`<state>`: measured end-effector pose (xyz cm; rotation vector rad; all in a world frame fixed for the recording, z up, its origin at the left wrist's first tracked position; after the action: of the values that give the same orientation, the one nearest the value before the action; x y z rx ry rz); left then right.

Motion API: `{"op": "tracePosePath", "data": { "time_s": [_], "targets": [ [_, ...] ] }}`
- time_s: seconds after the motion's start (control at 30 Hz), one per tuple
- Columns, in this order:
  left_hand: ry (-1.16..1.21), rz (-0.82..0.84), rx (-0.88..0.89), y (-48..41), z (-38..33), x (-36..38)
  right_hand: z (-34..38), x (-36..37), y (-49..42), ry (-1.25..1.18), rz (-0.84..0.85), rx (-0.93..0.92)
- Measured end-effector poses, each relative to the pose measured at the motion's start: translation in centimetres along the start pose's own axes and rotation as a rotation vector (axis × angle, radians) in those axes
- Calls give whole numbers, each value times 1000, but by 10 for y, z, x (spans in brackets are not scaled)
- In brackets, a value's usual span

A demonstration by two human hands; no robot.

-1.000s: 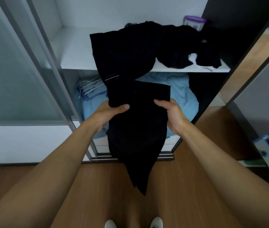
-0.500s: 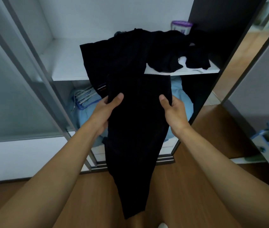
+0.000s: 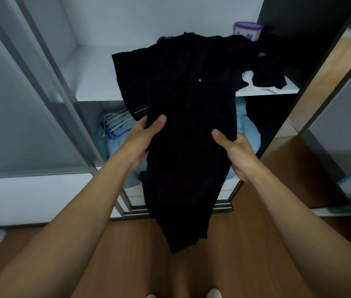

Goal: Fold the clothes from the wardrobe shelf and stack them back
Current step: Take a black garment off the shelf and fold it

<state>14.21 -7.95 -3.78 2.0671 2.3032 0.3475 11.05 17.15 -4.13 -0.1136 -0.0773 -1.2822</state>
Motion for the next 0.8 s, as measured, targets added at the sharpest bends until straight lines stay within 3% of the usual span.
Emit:
{"op": "tracePosePath", "data": {
  "time_s": [0.13, 0.2, 0.33, 0.4, 0.5, 0.57, 0.67, 0.8],
  "targets": [
    [-183, 100, -187, 6, 47, -31, -5, 6, -3, -71, 17, 53],
    [-88, 112, -249, 11, 63, -33, -3, 10, -7, -73, 13, 68],
    [82, -104, -322, 15, 60, -20, 7, 17, -15, -57, 28, 124],
    [226, -156, -327, 15, 56, -16, 9, 14, -15, -107, 119, 120],
    [447, -190, -317, 16, 49, -10, -8, 15, 1, 73, 246, 127],
    [526, -162, -302, 15, 42, -9, -24, 21, 9, 136, 215, 113],
    [445, -109, -277, 13, 28, -18, -27, 26, 9, -93, 101, 107],
    [72, -141, -170, 18, 23, -38, -16, 22, -1, -286, 105, 175]
  ]
}}
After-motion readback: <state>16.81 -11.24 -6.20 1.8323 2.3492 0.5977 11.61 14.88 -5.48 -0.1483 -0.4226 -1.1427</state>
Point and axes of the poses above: each hand's wrist, its own y-axis away from the middle knuckle, its own x-axis out of the palm, z = x × y, the point moved 2 cm from there along -y, towards the middle knuckle, and after that the axes turned 6 degrees about -x, right-handed, at the moved point
